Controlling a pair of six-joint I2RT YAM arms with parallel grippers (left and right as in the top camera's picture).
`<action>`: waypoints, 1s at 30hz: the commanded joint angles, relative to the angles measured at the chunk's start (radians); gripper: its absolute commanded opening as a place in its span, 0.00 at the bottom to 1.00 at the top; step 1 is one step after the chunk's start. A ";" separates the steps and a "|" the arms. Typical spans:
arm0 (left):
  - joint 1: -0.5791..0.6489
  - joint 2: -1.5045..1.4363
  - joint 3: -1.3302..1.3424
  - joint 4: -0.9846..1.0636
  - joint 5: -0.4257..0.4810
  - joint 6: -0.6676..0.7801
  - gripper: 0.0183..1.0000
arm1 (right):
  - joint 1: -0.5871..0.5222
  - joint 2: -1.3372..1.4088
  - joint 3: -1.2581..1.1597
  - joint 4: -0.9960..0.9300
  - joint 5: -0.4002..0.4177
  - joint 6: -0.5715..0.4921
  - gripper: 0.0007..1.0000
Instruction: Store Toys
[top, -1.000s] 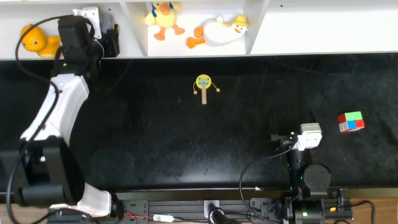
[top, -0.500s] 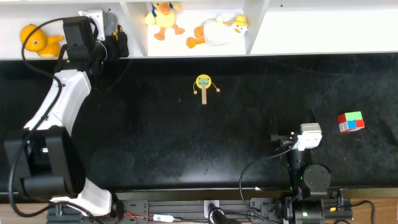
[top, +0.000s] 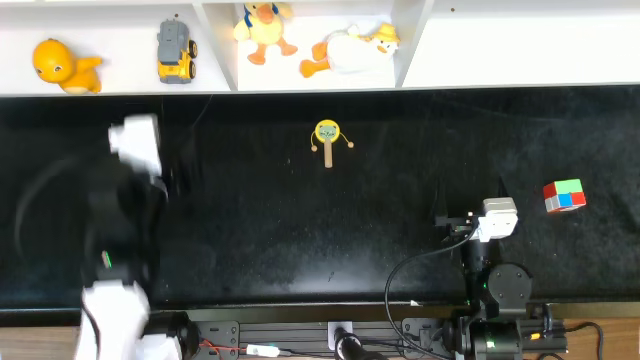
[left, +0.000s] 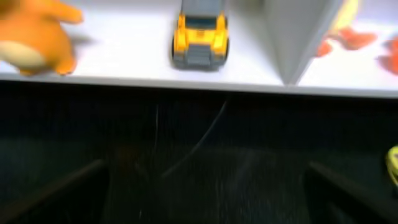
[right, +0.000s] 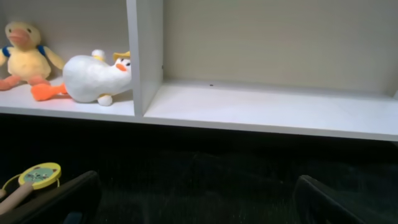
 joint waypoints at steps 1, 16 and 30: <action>-0.061 -0.354 -0.263 0.220 -0.005 0.068 1.00 | -0.002 -0.009 -0.013 0.004 0.007 0.004 1.00; -0.120 -0.833 -0.433 -0.071 -0.036 0.141 1.00 | -0.002 -0.009 -0.013 0.003 0.007 0.004 1.00; -0.120 -0.832 -0.433 -0.068 -0.034 0.142 1.00 | -0.002 -0.009 -0.013 0.004 0.007 0.004 1.00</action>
